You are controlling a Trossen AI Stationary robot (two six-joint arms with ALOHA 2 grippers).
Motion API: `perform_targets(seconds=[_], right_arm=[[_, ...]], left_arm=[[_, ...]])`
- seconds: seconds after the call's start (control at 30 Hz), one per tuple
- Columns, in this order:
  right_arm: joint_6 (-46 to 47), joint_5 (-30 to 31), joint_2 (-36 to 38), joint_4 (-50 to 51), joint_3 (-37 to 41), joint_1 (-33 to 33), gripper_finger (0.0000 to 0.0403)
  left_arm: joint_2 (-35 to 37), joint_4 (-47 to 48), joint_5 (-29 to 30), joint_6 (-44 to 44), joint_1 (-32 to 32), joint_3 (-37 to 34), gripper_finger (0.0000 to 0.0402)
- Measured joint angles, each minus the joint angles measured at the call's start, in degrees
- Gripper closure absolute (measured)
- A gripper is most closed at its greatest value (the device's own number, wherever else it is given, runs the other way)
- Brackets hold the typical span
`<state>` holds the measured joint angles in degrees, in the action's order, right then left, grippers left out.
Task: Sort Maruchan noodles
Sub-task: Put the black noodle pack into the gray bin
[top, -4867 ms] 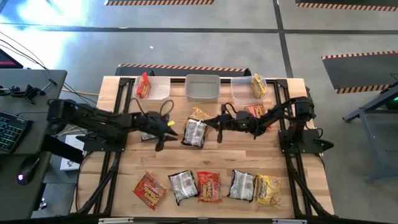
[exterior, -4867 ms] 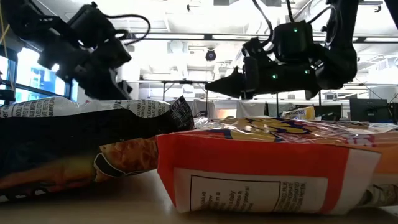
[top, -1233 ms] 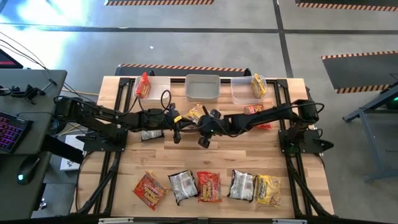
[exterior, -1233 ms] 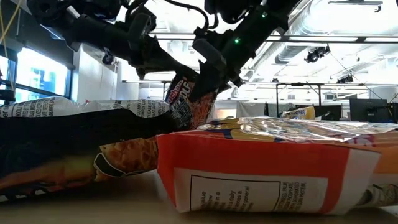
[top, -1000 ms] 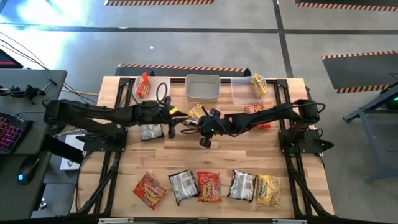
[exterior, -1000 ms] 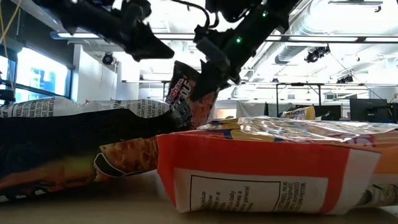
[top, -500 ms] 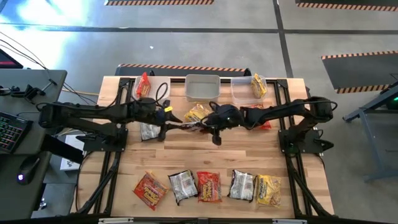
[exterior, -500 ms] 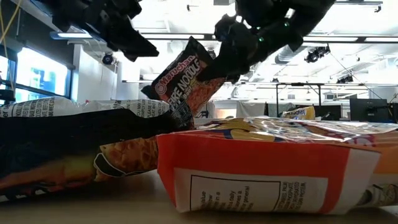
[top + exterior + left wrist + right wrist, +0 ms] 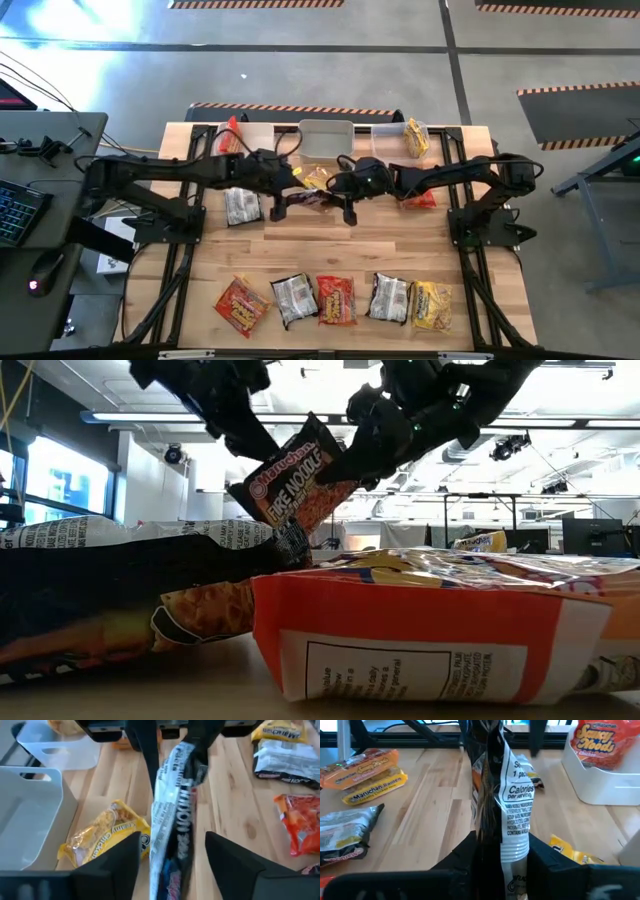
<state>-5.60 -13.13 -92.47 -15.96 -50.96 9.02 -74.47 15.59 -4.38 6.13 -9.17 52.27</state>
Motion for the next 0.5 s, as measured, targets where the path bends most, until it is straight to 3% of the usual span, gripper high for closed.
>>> perform_targets(seconds=[0.27, 0.5], right_arm=[[-0.8, -0.5, 0.0, -1.5, 0.0, 0.0, 0.0319], [-0.7, -0.6, 0.0, -1.6, 0.0, -0.1, 0.0319]], left_arm=[[-4.8, 0.4, -4.2, 3.5, -0.1, 2.7, 0.0183], [-5.7, 3.4, -4.7, 3.7, -0.3, 4.4, 0.0255]])
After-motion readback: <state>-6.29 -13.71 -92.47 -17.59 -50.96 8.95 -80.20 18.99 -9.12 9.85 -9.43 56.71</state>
